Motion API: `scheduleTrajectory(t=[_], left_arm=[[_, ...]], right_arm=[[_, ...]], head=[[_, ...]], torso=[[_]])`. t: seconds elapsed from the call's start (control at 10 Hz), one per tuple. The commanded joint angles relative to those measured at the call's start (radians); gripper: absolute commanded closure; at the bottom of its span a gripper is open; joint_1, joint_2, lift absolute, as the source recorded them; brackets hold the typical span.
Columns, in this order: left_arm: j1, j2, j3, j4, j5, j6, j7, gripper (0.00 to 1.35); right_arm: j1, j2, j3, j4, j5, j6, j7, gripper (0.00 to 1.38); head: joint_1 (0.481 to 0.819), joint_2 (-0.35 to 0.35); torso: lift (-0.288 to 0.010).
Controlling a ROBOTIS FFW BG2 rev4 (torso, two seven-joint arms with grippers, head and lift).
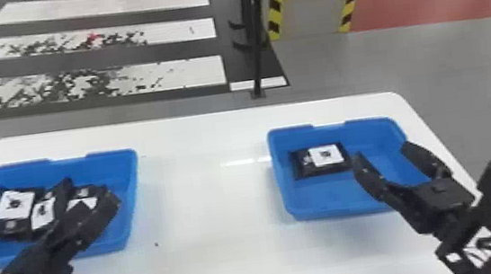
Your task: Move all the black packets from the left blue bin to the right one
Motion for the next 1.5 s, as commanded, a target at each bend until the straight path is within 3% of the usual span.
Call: scheduleTrajectory(t=[0.0, 0.2, 0.4, 0.6, 0.9, 1.2, 1.4], left_arm=[[-0.025, -0.006, 0.047, -0.001, -0.108, 0.058, 0.021, 0.18], [-0.097, -0.001, 0.085, 0.004, -0.28, 0.163, 0.054, 0.18], [-0.207, 0.03, 0.059, 0.08, -0.375, 0.244, 0.059, 0.18], [-0.308, 0.044, 0.025, 0.181, -0.409, 0.303, 0.059, 0.18], [-0.421, 0.051, -0.037, 0.306, -0.453, 0.338, 0.07, 0.18], [-0.467, 0.053, -0.061, 0.306, -0.575, 0.436, 0.094, 0.18], [-0.494, 0.057, -0.067, 0.338, -0.607, 0.49, 0.105, 0.18]], right_arm=[[0.1, 0.014, 0.06, -0.109, 0.041, -0.085, 0.001, 0.15], [0.191, 0.008, 0.117, -0.202, 0.007, -0.097, 0.001, 0.15], [0.226, 0.006, 0.157, -0.21, -0.036, -0.097, 0.004, 0.15], [0.233, 0.006, 0.167, -0.21, -0.046, -0.092, 0.012, 0.15], [0.235, 0.006, 0.173, -0.205, -0.06, -0.07, 0.024, 0.15], [0.235, 0.005, 0.173, -0.195, -0.086, -0.058, 0.033, 0.15], [0.235, 0.003, 0.173, -0.193, -0.094, -0.055, 0.035, 0.15]], head=[[0.695, -0.029], [0.695, 0.06], [0.695, 0.167], [0.695, 0.195], [0.695, 0.183], [0.695, 0.183], [0.695, 0.198]], torso=[[-0.14], [-0.14], [-0.14], [-0.14], [-0.14], [-0.14], [-0.14]])
